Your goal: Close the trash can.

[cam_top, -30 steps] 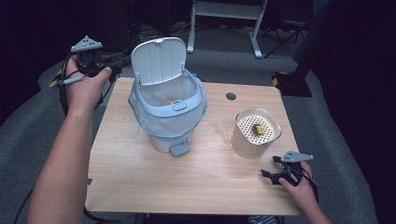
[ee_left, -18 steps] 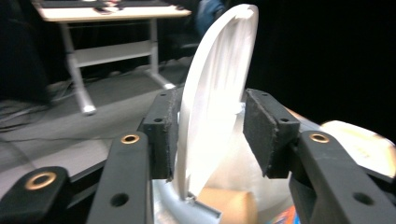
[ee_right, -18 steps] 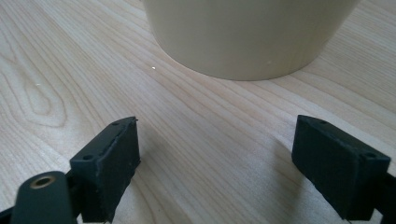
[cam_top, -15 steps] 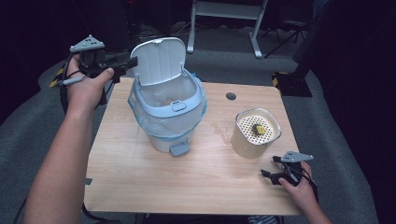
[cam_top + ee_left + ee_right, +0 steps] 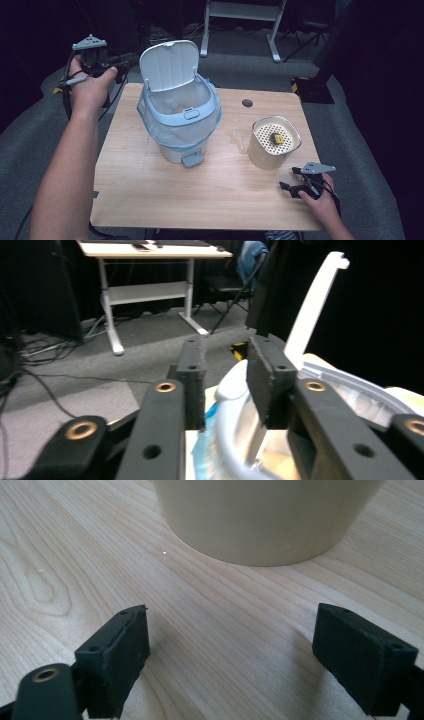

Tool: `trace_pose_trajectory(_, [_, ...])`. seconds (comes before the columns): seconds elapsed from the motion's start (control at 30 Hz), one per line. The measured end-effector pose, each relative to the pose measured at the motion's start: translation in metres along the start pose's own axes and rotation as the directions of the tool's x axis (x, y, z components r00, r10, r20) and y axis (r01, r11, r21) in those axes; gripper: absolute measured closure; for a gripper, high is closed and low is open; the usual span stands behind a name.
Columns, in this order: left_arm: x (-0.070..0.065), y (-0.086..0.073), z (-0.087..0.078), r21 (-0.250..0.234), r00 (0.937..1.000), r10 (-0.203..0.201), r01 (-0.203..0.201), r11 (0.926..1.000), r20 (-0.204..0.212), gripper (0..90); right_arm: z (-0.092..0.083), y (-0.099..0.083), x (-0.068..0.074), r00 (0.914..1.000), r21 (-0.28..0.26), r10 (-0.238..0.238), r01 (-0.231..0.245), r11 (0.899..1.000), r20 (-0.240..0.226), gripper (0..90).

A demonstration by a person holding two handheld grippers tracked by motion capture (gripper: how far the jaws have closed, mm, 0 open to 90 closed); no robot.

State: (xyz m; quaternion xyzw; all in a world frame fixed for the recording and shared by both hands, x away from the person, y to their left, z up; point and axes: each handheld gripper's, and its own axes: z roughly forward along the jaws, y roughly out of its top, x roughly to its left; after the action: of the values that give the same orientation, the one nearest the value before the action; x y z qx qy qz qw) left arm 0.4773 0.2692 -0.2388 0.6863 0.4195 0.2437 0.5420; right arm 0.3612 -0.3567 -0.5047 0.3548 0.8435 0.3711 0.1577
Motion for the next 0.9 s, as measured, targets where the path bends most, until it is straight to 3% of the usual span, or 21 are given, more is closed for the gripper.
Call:
trace_pose_trajectory(0.17, [0.001, 0.003, 0.002, 0.002, 0.9999, 0.008, -0.008, 1.0000, -0.008, 63.7, 0.000, 0.000, 0.000, 1.0000, 0.000, 0.000, 0.000, 1.000, 0.000, 15.1])
trace_pose_trajectory(0.37, [-0.003, 0.000, -0.004, -0.001, 0.9961, 0.025, -0.025, 0.9997, 0.084, 62.2, 0.000, 0.000, 0.000, 1.0000, 0.000, 0.000, 0.000, 1.000, 0.000, 15.1])
trace_pose_trajectory(0.53, [-0.017, -0.005, -0.010, 0.015, 0.9903, 0.032, -0.034, 0.9993, 0.136, 59.9, 0.000, 0.000, 0.000, 1.0000, 0.000, 0.000, 0.000, 1.000, 0.000, 15.1])
trace_pose_trajectory(0.63, [-0.028, -0.008, -0.011, 0.031, 0.9870, 0.054, -0.060, 0.9977, 0.151, 58.9, 0.000, 0.000, 0.000, 1.0000, 0.000, 0.000, 0.000, 1.000, 0.000, 15.1])
trace_pose_trajectory(0.73, [-0.037, -0.012, -0.007, 0.039, 0.9859, 0.063, -0.070, 0.9968, 0.155, 58.9, 0.000, 0.000, 0.000, 1.0000, 0.000, 0.000, 0.000, 1.000, 0.000, 15.1])
trace_pose_trajectory(0.9, [-0.053, -0.020, 0.004, 0.071, 0.9762, 0.069, -0.085, 0.9938, 0.206, 59.5, 0.000, 0.000, 0.000, 1.0000, 0.000, 0.000, 0.000, 1.000, 0.000, 15.1])
